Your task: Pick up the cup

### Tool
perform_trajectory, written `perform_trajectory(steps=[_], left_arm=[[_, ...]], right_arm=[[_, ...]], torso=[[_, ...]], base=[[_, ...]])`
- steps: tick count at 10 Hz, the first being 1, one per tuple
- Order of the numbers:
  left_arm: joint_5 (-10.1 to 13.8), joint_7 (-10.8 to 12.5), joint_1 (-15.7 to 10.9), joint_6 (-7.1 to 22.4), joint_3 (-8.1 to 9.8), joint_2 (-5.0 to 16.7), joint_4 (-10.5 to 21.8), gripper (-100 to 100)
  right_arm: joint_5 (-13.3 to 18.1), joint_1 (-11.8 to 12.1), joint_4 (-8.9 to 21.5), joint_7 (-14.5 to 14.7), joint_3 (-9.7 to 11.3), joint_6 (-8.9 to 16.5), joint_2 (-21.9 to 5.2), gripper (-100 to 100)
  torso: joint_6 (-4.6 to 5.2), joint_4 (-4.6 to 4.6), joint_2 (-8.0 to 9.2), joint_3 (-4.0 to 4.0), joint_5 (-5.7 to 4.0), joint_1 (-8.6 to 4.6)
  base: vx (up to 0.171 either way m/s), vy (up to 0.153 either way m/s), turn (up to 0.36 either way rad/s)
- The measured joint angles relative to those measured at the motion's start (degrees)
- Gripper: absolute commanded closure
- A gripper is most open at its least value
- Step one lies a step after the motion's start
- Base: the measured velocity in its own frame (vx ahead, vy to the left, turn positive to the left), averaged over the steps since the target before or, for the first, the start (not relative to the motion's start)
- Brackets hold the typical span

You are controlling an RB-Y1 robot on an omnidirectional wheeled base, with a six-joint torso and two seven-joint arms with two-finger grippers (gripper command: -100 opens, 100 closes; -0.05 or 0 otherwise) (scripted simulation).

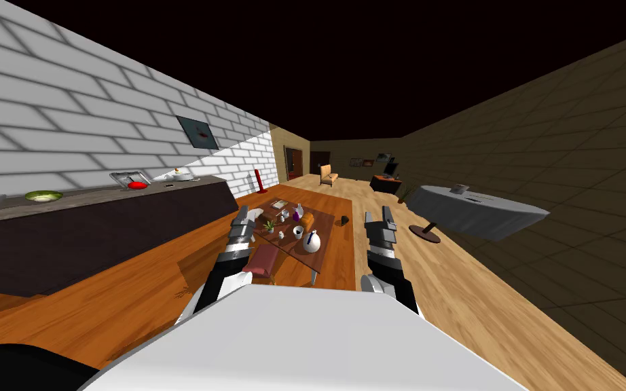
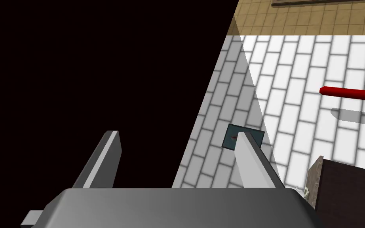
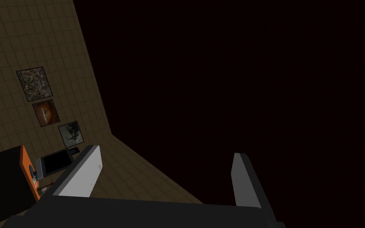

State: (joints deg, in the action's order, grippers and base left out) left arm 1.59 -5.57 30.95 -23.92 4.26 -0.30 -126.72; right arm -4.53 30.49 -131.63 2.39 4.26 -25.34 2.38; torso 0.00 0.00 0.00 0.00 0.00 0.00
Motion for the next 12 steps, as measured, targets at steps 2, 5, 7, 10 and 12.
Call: perform_trajectory(steps=[2, 5, 7, 10, 12], left_arm=[[0.2, 0.8, -1.0, 1.8, 0.3, 2.5, 0.9, -100], [0.4, 2.7, -3.1, 5.7, 0.65, 5.5, 2.6, -100], [0.5, 4.3, -4.9, 9.3, 0.94, 7.2, 4.1, -100], [0.6, 6.9, -8.2, 13.7, 1.45, 9.4, 7.9, -100], [0.6, 8.4, -10.6, 17.0, 1.72, 10.7, 10.1, -100]], right_arm=[[0.0, 0.0, 0.0, 0.0, 0.0, 0.0, 0.0, 0], [0.0, 0.0, 0.0, 0.0, 0.0, 0.0, 0.0, 0], [0.0, 0.0, 0.0, 0.0, 0.0, 0.0, 0.0, 0], [0.0, 0.0, 0.0, 0.0, 0.0, 0.0, 0.0, 0], [0.0, 0.0, 0.0, 0.0, 0.0, 0.0, 0.0, 0]], torso=[[0.01, 0.02, 0.11, 0.06, 0.03, 0.14], [0.01, 0.01, 0.05, 0.03, 0.05, 0.24], [0.02, 0.01, 0.04, 0.03, 0.06, 0.25], [-0.02, 0.0, 0.01, 0.01, 0.06, 0.24], [0.03, -0.01, -0.03, -0.02, 0.06, 0.24]], base=[[-0.036, 0.04, -0.091], [-0.02, 0.055, -0.146], [-0.02, 0.063, -0.192], [-0.013, 0.056, -0.167], [-0.012, 0.057, -0.201]])
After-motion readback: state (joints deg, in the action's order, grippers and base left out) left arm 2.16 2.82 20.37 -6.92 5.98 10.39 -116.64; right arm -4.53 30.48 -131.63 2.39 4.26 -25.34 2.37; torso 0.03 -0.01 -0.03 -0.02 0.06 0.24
